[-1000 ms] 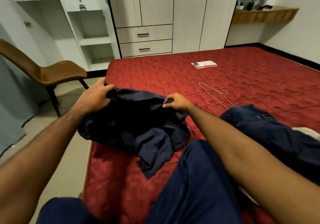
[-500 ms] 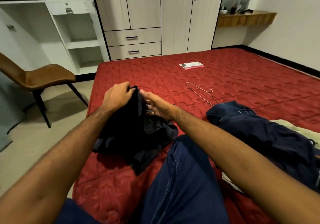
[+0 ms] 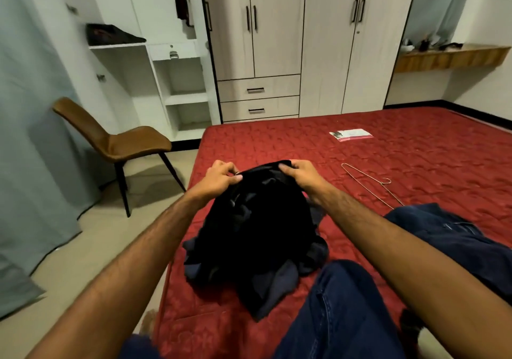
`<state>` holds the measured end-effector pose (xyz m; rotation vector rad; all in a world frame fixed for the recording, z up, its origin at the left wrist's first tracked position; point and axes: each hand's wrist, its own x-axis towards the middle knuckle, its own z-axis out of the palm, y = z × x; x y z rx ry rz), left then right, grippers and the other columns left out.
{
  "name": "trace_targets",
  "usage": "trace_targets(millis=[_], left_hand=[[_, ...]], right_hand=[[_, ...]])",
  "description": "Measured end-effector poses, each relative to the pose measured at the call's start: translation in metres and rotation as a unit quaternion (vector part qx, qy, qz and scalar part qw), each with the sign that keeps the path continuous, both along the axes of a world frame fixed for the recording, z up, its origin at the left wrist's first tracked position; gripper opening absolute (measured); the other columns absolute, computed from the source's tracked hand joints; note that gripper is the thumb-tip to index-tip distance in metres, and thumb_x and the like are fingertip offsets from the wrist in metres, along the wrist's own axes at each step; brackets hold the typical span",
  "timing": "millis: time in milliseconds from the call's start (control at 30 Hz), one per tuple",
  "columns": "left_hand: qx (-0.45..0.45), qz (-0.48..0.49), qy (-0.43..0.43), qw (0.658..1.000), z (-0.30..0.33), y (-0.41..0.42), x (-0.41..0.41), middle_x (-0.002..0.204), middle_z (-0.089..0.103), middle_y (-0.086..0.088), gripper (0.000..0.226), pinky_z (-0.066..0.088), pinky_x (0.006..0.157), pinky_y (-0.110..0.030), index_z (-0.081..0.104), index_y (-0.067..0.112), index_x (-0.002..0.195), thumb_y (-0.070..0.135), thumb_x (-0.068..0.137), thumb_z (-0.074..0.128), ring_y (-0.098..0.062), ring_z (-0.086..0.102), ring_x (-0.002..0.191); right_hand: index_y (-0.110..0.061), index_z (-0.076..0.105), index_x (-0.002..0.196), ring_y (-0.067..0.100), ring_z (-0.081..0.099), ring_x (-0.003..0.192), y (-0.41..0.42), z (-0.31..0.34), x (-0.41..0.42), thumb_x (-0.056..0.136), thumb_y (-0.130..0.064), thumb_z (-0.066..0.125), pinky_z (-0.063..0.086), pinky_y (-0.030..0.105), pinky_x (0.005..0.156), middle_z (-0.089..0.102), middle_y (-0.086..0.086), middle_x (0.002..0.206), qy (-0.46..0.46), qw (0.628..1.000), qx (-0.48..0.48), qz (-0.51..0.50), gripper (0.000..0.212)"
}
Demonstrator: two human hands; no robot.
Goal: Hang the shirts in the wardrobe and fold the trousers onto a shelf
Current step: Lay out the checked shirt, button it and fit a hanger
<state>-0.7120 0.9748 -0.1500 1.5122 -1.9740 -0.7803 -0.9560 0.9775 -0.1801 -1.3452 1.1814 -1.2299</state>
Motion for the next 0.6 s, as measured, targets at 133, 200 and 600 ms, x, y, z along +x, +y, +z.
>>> trace_targets(millis=[133,200,600], left_hand=[[0.084,-0.015,0.218,0.972,0.014,0.006,0.005,0.066,0.057,0.004,0.026,0.043,0.064,-0.022,0.055,0.016,0.072,0.015,0.098,0.058,-0.008,0.054,0.063],[0.091,-0.003,0.287,0.953,0.016,0.004,0.004,0.069,0.060,-0.001,0.022,0.043,0.063,-0.026,0.057,0.011,0.079,0.012,0.101,0.052,-0.011,0.055,0.064],[0.044,-0.114,0.052,0.991,-0.013,0.001,0.013,0.080,0.066,0.001,0.047,0.044,0.058,-0.023,0.048,0.010,0.110,0.020,0.074,0.076,-0.005,0.058,0.065]], right_hand=[[-0.007,0.067,0.087,0.010,0.058,0.060,-0.015,0.031,0.014,0.100,-0.019,0.058,0.046,0.024,0.059,0.065,0.005,0.076,-0.007,0.999,0.002,-0.038,0.020],[-0.009,0.065,0.077,0.009,0.057,0.055,-0.019,0.044,0.018,0.100,-0.021,0.058,0.046,0.020,0.053,0.063,0.004,0.070,-0.027,0.999,0.004,-0.044,0.026],[-0.012,0.060,0.077,0.016,0.050,0.063,-0.047,0.086,0.013,0.086,0.016,0.035,0.040,0.018,0.049,0.060,0.008,0.075,0.095,0.991,-0.055,-0.082,0.039]])
